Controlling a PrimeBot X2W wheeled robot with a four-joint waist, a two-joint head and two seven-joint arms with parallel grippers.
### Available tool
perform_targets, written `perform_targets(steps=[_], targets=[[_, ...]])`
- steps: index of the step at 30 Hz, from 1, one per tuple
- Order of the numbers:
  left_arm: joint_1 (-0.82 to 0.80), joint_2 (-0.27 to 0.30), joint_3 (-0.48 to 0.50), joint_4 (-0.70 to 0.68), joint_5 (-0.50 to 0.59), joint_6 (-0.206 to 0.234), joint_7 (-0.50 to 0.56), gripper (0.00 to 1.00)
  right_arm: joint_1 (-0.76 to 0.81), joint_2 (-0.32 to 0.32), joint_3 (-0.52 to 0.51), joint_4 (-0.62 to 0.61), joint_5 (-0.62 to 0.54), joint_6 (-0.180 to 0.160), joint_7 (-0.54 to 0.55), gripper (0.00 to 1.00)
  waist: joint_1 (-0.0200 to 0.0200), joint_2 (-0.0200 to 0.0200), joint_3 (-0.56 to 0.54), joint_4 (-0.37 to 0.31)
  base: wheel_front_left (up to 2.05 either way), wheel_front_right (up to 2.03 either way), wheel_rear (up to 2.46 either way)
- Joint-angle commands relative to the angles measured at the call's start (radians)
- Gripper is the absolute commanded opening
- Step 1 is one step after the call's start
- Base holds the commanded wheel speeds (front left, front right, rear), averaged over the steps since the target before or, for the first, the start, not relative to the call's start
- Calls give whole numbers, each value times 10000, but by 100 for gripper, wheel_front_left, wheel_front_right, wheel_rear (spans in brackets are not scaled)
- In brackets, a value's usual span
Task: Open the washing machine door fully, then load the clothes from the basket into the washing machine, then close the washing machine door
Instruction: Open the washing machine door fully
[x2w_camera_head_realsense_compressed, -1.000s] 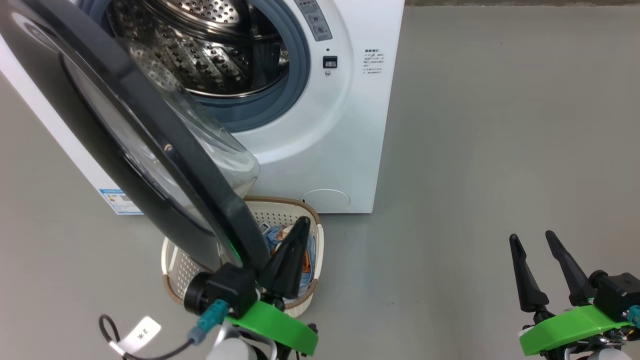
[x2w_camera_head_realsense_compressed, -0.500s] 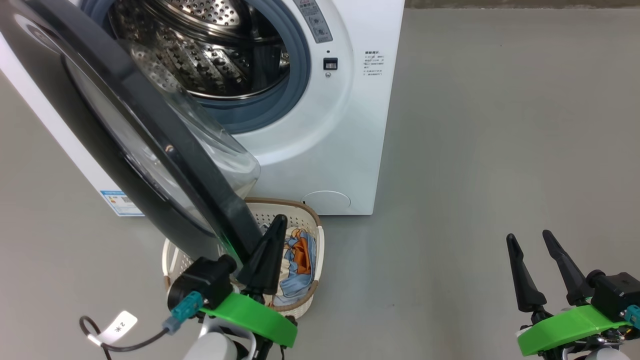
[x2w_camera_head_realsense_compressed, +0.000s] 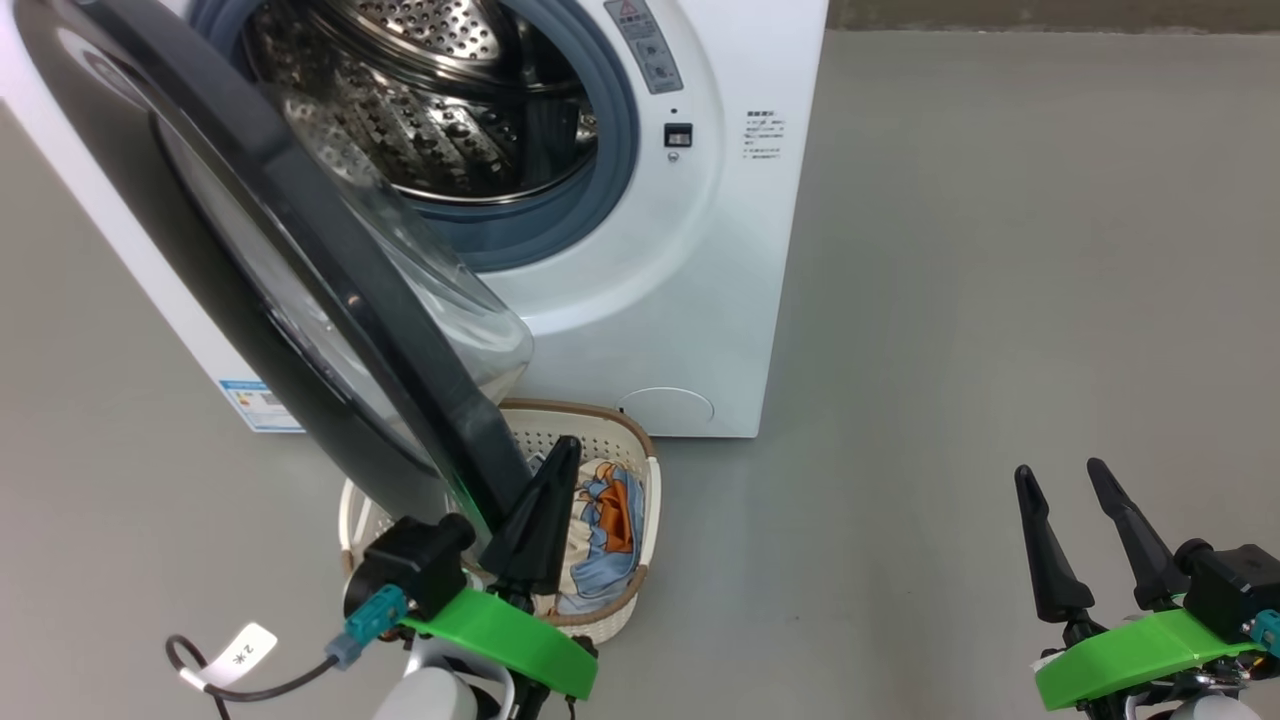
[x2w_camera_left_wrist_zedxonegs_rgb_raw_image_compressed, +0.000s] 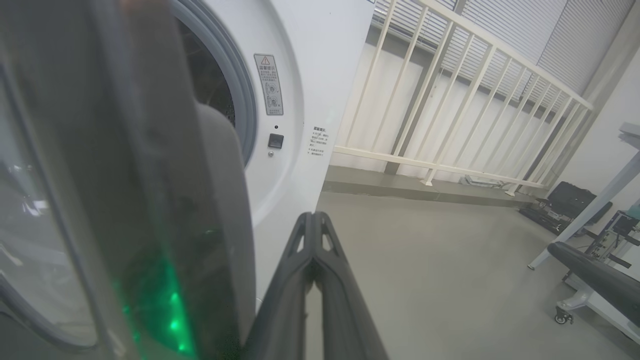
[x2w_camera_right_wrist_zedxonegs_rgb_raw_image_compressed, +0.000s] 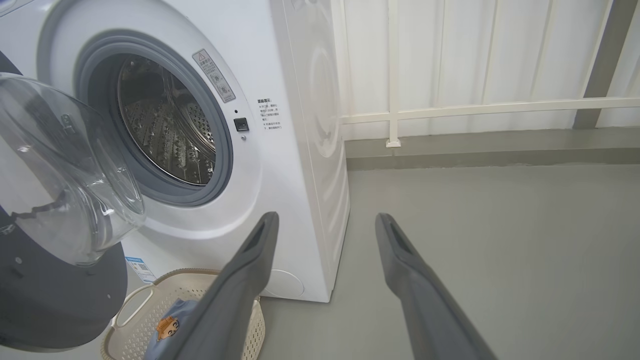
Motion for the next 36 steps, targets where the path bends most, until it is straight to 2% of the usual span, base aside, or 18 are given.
perform_targets(steps=[1,13,36], targets=[[-181,248,572,-84,15,81,-104,0,-102,-129,144,-272,-108,56,-122,100,0,-1,-5,55,0,0,0],[413,248,827,-293,210,52,-104,0,-5,-94,101,-284,-138,56,-122,100,0,-1,-179,452,0,0,0],[887,248,1147,-521,516,116,-105,0,93,-166,-6,-428,-160,56,-122,100,0,-1,-155,1797,0,0,0]])
